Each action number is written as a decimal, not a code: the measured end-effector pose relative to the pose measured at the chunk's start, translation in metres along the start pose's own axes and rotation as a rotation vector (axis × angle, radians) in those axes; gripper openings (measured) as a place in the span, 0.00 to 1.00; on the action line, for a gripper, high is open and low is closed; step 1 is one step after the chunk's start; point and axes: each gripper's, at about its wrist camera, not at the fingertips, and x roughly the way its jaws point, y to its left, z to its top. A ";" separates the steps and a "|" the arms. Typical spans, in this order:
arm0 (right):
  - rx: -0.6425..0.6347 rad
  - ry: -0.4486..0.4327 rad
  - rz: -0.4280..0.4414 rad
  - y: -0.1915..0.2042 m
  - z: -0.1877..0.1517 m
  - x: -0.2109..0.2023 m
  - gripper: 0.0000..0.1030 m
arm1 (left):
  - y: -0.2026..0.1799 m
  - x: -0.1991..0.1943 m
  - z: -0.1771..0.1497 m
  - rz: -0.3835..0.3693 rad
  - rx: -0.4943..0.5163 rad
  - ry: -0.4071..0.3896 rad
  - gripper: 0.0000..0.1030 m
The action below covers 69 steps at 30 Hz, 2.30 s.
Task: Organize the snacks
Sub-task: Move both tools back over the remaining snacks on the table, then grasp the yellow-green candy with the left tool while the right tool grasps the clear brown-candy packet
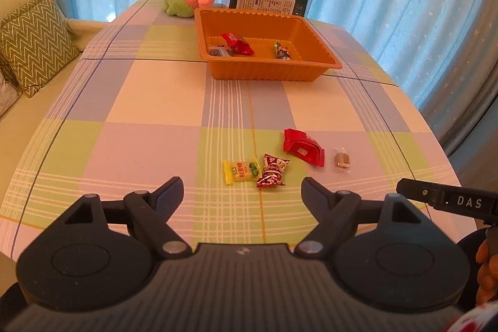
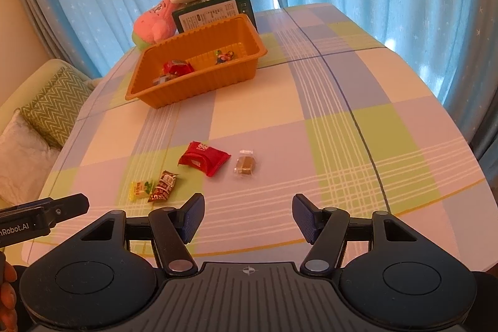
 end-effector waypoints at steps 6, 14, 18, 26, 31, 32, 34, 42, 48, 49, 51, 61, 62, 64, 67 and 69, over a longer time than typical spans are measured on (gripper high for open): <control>0.005 0.003 -0.002 -0.002 0.000 0.013 0.61 | 0.003 0.016 -0.003 -0.010 -0.002 0.022 0.76; 0.011 0.024 -0.010 -0.006 0.003 0.035 0.61 | 0.006 0.051 0.002 -0.012 0.049 0.058 0.64; 0.014 0.045 -0.017 -0.009 0.004 0.047 0.61 | 0.007 0.075 0.008 -0.026 0.140 0.077 0.61; 0.032 0.058 -0.023 -0.014 0.007 0.061 0.61 | 0.001 0.116 0.015 -0.055 0.415 0.158 0.54; 0.038 0.068 -0.022 -0.014 0.009 0.070 0.61 | 0.002 0.128 0.020 -0.105 0.510 0.173 0.49; 0.039 0.069 -0.022 -0.014 0.009 0.071 0.61 | 0.002 0.130 0.021 -0.116 0.523 0.175 0.47; 0.041 0.070 -0.022 -0.015 0.010 0.074 0.61 | 0.002 0.133 0.023 -0.138 0.542 0.179 0.43; 0.029 0.065 -0.010 -0.012 0.014 0.086 0.61 | 0.000 0.136 0.026 -0.185 0.500 0.184 0.20; -0.010 0.049 0.000 -0.004 0.019 0.100 0.60 | 0.005 0.129 0.019 -0.137 0.323 0.160 0.17; -0.015 0.046 -0.001 -0.003 0.020 0.102 0.60 | 0.006 0.127 0.018 -0.125 0.289 0.154 0.17; -0.026 0.043 -0.003 0.000 0.021 0.109 0.59 | 0.008 0.123 0.014 -0.107 0.231 0.141 0.17; -0.120 0.040 -0.065 0.015 0.028 0.133 0.29 | 0.012 0.105 0.011 -0.080 0.134 0.099 0.17; -0.136 0.041 -0.074 0.017 0.027 0.134 0.24 | 0.012 0.104 0.011 -0.078 0.131 0.097 0.17; -0.161 0.041 -0.084 0.019 0.026 0.134 0.20 | 0.011 0.102 0.012 -0.077 0.126 0.090 0.17; -0.158 0.036 -0.084 0.019 0.022 0.130 0.20 | 0.010 0.099 0.013 -0.075 0.128 0.085 0.17; -0.144 0.028 -0.078 0.018 0.022 0.124 0.20 | 0.008 0.096 0.013 -0.074 0.128 0.082 0.17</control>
